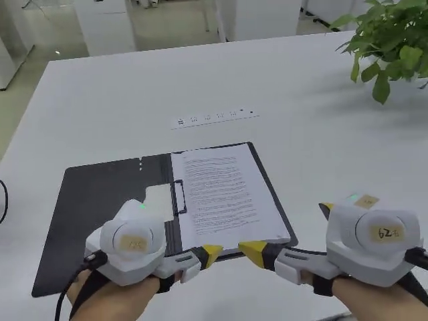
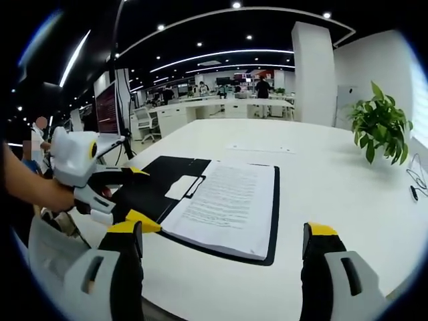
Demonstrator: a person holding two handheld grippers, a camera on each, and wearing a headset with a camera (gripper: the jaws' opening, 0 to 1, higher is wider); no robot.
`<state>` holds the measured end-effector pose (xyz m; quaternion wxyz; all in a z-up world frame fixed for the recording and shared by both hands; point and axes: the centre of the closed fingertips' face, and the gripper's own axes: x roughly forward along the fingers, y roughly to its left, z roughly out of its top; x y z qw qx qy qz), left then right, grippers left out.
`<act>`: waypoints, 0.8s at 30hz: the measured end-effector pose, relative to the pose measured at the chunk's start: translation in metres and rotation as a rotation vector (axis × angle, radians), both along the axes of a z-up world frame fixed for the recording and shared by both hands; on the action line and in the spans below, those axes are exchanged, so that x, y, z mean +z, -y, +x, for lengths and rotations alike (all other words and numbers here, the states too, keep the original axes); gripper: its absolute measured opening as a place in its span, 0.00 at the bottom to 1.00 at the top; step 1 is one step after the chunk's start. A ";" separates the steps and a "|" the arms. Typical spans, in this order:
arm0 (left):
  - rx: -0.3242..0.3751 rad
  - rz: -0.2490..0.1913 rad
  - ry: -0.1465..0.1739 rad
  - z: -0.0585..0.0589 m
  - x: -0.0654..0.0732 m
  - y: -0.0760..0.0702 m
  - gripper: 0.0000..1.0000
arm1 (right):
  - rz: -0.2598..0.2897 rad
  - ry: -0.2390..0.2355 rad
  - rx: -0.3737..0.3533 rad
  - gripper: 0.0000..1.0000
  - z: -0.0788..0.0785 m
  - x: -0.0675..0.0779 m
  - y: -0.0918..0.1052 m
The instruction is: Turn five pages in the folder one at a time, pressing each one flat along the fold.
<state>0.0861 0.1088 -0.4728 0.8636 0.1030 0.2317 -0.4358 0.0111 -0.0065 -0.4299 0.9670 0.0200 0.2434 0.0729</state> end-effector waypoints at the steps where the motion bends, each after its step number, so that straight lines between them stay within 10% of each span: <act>1: -0.011 0.001 0.000 0.000 -0.002 0.005 0.89 | 0.000 0.002 -0.003 0.99 0.000 0.000 0.000; 24: -0.094 0.000 -0.058 0.011 -0.041 0.070 0.85 | 0.041 0.029 -0.041 0.99 0.005 0.009 -0.002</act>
